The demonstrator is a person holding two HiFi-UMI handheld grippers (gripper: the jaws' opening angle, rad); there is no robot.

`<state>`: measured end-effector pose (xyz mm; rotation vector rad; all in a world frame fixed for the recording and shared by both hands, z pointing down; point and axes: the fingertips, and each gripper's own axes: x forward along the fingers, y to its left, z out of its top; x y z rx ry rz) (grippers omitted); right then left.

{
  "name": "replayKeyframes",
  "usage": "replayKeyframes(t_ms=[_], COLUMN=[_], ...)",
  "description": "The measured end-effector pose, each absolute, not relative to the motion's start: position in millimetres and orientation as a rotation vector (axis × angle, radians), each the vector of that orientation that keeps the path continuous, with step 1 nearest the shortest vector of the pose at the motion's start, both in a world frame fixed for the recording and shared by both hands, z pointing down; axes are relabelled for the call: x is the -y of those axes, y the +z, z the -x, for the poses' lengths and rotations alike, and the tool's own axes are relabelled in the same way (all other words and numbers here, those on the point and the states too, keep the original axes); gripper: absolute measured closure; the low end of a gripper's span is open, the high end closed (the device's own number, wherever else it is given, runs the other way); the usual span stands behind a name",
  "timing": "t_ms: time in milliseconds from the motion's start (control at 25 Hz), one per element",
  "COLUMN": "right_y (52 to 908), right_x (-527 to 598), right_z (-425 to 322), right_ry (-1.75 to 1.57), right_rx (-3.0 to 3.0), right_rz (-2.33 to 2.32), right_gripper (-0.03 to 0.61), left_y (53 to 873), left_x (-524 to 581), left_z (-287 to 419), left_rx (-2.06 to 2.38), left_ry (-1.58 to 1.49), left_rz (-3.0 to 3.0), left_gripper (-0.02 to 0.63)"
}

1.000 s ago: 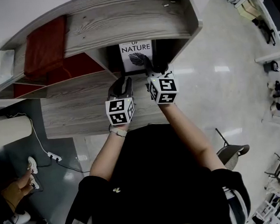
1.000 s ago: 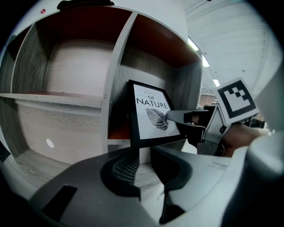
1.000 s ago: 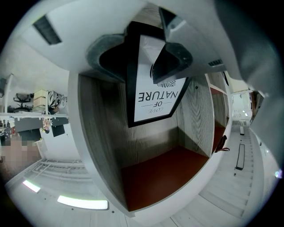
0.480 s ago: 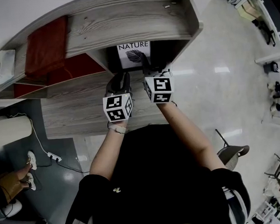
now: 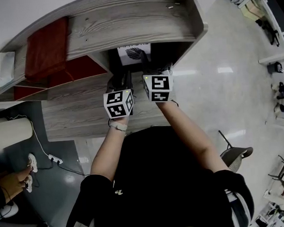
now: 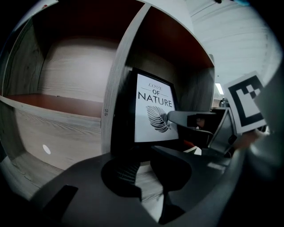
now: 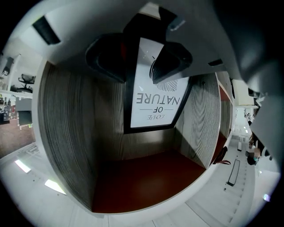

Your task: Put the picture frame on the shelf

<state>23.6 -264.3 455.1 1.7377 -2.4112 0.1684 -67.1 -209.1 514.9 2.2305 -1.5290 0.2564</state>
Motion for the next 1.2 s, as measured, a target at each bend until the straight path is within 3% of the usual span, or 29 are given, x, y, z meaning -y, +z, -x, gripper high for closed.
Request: replayKeyframes(t_ms=[1200], right_y=[445.5], right_x=[303.0], right_z=[-6.0], right_ry=[0.096], right_rx=[2.394], right_rz=[-1.759], right_gripper=[0.397], left_y=[515.3], left_x=[205.0], left_z=[78.0], left_rx=[1.516], left_ry=[0.265], left_rz=[-2.257], left_gripper=[0.538])
